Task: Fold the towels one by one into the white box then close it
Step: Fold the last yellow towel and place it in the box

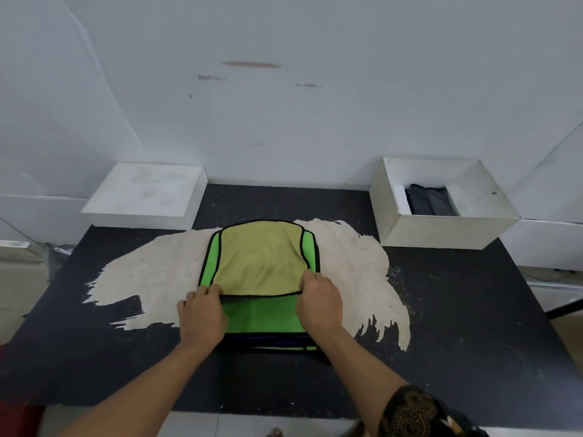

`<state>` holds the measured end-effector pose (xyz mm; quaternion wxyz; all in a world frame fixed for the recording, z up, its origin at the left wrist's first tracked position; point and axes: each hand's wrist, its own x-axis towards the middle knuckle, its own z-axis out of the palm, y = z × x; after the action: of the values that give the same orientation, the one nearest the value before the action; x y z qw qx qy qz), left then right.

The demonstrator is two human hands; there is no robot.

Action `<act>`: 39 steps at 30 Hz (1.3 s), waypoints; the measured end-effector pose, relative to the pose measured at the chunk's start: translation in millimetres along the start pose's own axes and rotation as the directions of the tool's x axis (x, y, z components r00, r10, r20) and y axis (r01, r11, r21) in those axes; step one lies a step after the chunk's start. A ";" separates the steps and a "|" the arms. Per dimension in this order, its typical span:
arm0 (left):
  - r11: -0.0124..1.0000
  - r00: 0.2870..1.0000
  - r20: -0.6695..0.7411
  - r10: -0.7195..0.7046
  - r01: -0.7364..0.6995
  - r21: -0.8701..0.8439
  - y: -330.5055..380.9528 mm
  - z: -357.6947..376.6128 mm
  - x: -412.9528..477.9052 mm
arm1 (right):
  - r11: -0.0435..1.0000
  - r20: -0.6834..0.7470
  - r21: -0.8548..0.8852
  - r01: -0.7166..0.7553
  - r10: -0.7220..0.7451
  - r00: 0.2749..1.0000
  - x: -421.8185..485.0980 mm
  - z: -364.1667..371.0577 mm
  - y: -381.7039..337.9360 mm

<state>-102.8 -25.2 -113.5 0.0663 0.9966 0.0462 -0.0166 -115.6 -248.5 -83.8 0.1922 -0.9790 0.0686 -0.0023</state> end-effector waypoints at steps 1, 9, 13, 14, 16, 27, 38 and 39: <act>1.000 1.000 -0.016 -0.002 0.001 -0.021 -4.4 0.5 2.7 | 1.000 -0.007 -0.001 -0.009 0.009 1.000 0.9 -0.2 1.1; 0.992 0.998 0.001 -0.056 0.056 -0.115 -28.4 -2.8 9.5 | 0.978 0.019 0.067 -0.195 0.194 0.981 5.5 4.2 8.7; 0.975 0.988 -0.127 -0.087 0.058 -0.214 -26.9 -8.5 6.3 | 0.924 0.061 0.262 -0.277 0.271 0.961 4.9 6.6 12.1; 0.970 0.985 -0.142 -0.101 0.066 -0.236 -24.9 -11.1 4.3 | 0.892 0.075 0.343 -0.295 0.287 0.955 5.1 9.6 12.0; 0.959 0.983 -0.137 -0.120 0.078 -0.274 -21.7 -12.2 1.0 | 0.770 0.137 0.529 -0.357 0.338 0.931 4.9 12.3 9.4; 0.002 0.881 0.430 -0.198 0.439 -0.898 -15.9 -12.3 -0.4 | 0.339 0.340 0.775 -0.533 0.487 0.804 -5.2 24.8 5.2; -0.407 0.813 0.569 -0.121 0.482 -0.776 -29.9 -38.3 11.9 | 0.221 0.361 0.815 -0.535 0.529 0.768 3.3 28.5 9.6; -0.411 0.798 0.589 -0.128 0.498 -0.763 -29.6 -39.1 12.0 | 0.253 0.345 0.799 -0.546 0.551 0.760 2.7 30.6 10.2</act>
<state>-92.6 10.2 -79.1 0.8193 0.4601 0.3242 -0.1093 -113.3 -246.6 -116.0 0.6455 -0.6543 0.3930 0.0278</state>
